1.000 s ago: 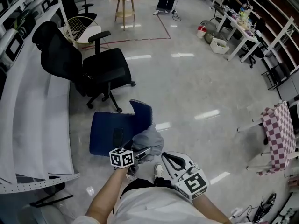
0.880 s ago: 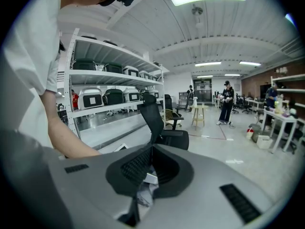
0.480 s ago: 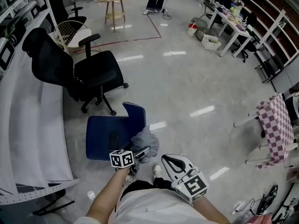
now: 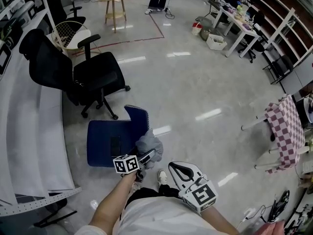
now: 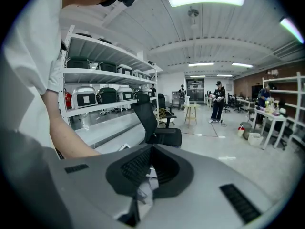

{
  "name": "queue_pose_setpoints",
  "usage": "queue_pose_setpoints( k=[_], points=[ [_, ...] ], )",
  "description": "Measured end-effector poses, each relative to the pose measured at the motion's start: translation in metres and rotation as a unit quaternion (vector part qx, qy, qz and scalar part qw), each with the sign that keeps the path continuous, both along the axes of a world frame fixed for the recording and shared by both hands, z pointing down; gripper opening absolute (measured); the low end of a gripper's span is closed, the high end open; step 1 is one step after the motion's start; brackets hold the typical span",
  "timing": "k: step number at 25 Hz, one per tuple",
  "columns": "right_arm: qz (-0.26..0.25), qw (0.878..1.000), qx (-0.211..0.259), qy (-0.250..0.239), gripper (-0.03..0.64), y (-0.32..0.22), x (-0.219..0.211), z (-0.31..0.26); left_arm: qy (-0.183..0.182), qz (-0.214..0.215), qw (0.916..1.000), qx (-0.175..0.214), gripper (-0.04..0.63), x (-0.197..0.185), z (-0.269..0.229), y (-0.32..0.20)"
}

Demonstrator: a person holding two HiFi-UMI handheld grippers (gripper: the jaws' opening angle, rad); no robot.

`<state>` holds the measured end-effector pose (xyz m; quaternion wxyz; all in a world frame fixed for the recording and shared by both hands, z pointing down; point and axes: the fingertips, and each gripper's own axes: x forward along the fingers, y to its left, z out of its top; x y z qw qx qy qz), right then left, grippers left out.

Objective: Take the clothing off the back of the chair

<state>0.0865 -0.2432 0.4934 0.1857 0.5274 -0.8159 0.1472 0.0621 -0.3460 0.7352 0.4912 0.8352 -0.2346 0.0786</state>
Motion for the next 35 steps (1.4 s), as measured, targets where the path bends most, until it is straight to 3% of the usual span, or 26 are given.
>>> queue_pose_setpoints(
  k=[7, 12, 25, 31, 35],
  points=[
    [-0.010, 1.000, 0.011, -0.009, 0.017, 0.001, -0.005, -0.002, 0.009, -0.001, 0.9999, 0.010, 0.552, 0.001, -0.006, 0.007],
    [-0.024, 1.000, 0.013, -0.011, 0.017, 0.002, -0.011, -0.001, 0.018, -0.005, 0.9995, 0.024, 0.387, -0.004, -0.018, 0.007],
    [-0.051, 0.998, 0.017, -0.029, 0.017, 0.002, -0.019, -0.005, 0.055, -0.028, 0.9972, 0.042, 0.123, -0.021, -0.042, 0.008],
    [-0.060, 0.997, 0.022, -0.039, 0.017, -0.001, -0.017, -0.004, 0.050, -0.029, 0.9930, 0.102, 0.098, -0.020, -0.076, 0.015],
    [-0.069, 0.996, 0.029, -0.048, 0.017, -0.003, -0.014, -0.007, 0.069, -0.055, 0.9884, 0.123, 0.097, -0.023, -0.108, 0.020]
  ],
)
